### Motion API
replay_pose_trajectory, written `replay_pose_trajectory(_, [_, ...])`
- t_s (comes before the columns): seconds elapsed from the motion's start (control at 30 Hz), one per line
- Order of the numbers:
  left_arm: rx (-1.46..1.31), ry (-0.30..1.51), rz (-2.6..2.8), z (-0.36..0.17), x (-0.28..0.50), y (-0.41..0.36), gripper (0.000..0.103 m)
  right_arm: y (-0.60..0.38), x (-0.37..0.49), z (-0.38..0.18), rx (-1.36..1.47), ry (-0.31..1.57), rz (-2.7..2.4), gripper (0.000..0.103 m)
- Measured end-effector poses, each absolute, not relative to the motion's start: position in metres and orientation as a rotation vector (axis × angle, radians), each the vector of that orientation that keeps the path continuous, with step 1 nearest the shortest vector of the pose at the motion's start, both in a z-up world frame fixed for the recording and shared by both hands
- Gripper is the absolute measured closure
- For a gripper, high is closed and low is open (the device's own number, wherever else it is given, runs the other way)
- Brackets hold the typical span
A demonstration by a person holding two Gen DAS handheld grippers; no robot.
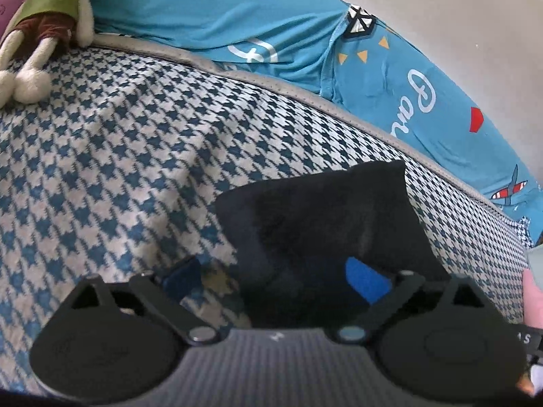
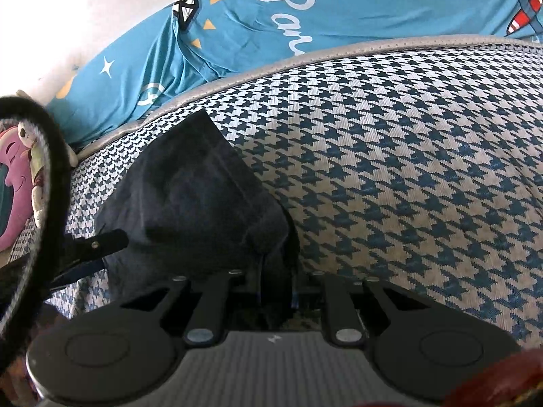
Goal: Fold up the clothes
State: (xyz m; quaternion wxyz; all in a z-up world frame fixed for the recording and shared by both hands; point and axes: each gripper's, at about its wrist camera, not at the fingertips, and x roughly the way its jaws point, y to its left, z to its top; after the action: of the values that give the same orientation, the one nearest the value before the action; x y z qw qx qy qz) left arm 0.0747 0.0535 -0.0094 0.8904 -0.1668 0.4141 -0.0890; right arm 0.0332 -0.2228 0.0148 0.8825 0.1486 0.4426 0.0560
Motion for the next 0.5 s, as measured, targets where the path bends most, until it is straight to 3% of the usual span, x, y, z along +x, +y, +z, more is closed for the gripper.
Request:
replay_pose_trajectory(0.07, [-0.324, 0.852, -0.187, -0.011, 0.078, 0.048, 0.008, -0.222, 0.034, 0.014, 0.310, 0.924, 0.114, 0.088])
replay_pose_trajectory(0.13, [-0.295, 0.840, -0.188, -0.012, 0.079, 0.041, 0.022, -0.223, 0.035, 0.013, 0.313, 0.929, 0.112, 0.088])
replay_pose_trajectory(0.2, [-0.279, 0.835, -0.197, -0.011, 0.079, 0.037, 0.054, -0.222, 0.036, 0.013, 0.313, 0.930, 0.110, 0.088])
replay_pose_trajectory(0.23, [-0.283, 0.839, -0.212, -0.010, 0.079, 0.035, 0.062, -0.221, 0.036, 0.014, 0.309, 0.928, 0.110, 0.088])
replay_pose_trajectory(0.27, [-0.287, 0.842, -0.228, -0.009, 0.078, 0.034, 0.083, -0.220, 0.036, 0.014, 0.305, 0.927, 0.109, 0.088])
replay_pose_trajectory(0.3, [-0.284, 0.842, -0.232, -0.007, 0.076, 0.032, 0.087, -0.220, 0.036, 0.015, 0.300, 0.923, 0.108, 0.088])
replay_pose_trajectory(0.5, [-0.074, 0.732, -0.172, 0.014, 0.052, 0.002, 0.089, -0.210, 0.030, 0.029, 0.241, 0.859, 0.129, 0.088])
